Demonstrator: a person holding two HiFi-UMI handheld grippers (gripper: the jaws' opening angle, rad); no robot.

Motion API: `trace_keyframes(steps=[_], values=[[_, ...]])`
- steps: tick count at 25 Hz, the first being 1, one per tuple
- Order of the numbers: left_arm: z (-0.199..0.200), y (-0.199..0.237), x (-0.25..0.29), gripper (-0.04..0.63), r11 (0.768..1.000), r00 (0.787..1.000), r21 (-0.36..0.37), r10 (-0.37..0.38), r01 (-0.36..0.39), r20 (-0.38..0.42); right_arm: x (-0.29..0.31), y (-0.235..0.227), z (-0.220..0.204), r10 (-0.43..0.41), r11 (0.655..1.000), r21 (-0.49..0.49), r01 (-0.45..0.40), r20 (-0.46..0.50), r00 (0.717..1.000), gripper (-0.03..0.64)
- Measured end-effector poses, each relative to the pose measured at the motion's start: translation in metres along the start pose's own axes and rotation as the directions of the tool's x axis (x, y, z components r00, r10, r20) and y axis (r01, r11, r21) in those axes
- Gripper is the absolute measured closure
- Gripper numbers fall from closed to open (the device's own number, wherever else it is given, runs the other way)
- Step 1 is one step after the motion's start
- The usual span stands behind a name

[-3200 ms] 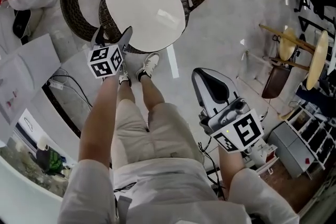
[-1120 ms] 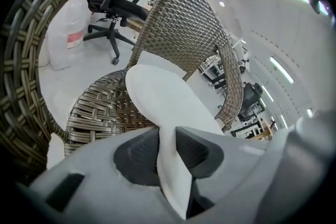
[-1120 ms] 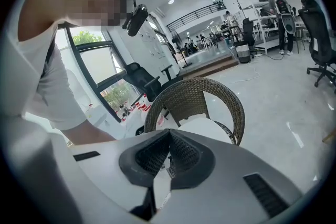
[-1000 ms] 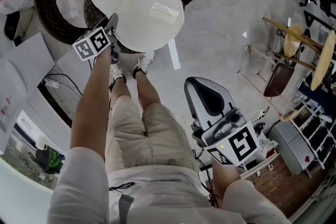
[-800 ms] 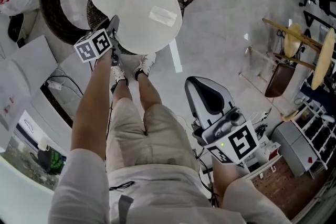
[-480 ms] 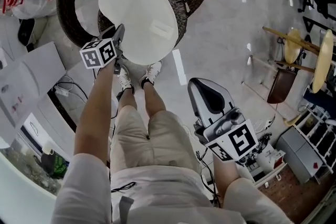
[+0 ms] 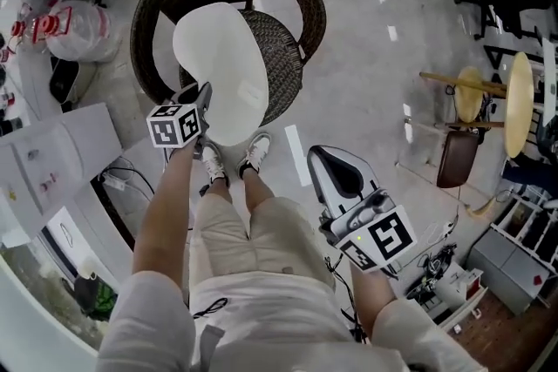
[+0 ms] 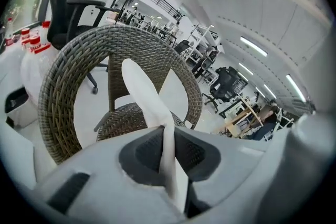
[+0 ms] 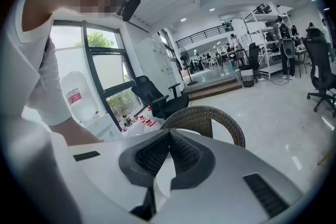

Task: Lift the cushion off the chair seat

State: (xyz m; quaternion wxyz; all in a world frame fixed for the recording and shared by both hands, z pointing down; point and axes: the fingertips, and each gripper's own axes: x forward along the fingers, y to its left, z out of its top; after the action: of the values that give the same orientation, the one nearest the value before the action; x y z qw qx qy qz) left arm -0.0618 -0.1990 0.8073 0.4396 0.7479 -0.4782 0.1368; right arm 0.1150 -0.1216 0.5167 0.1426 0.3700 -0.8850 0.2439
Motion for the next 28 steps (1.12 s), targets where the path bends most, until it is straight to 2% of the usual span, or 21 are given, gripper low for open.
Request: trace_keyframes(steps=[4, 11, 18, 28], values=[[0.009, -0.021, -0.031, 0.554, 0.999, 1.0, 0.045, -0.01, 0.01, -0.01, -0.015, 0.018, 0.03, 0.005, 0.999, -0.036, -0.003, 0.038, 0.999, 0.615], [0.045, -0.045, -0.077, 0.554, 0.998, 0.998, 0.063, -0.007, 0.004, 0.055, -0.039, 0.036, 0.08, -0.001, 0.994, -0.108, 0.016, 0.135, 0.991, 0.615], [0.066, -0.065, -0.118, 0.555, 0.995, 0.996, 0.099, 0.012, -0.02, 0.089, -0.063, 0.05, 0.112, -0.004, 0.99, -0.138, 0.034, 0.212, 0.977, 0.615], [0.112, -0.081, -0.163, 0.554, 0.988, 0.984, 0.149, 0.022, -0.049, 0.178, -0.085, 0.052, 0.147, -0.007, 0.983, -0.172, 0.061, 0.3, 0.954, 0.615]])
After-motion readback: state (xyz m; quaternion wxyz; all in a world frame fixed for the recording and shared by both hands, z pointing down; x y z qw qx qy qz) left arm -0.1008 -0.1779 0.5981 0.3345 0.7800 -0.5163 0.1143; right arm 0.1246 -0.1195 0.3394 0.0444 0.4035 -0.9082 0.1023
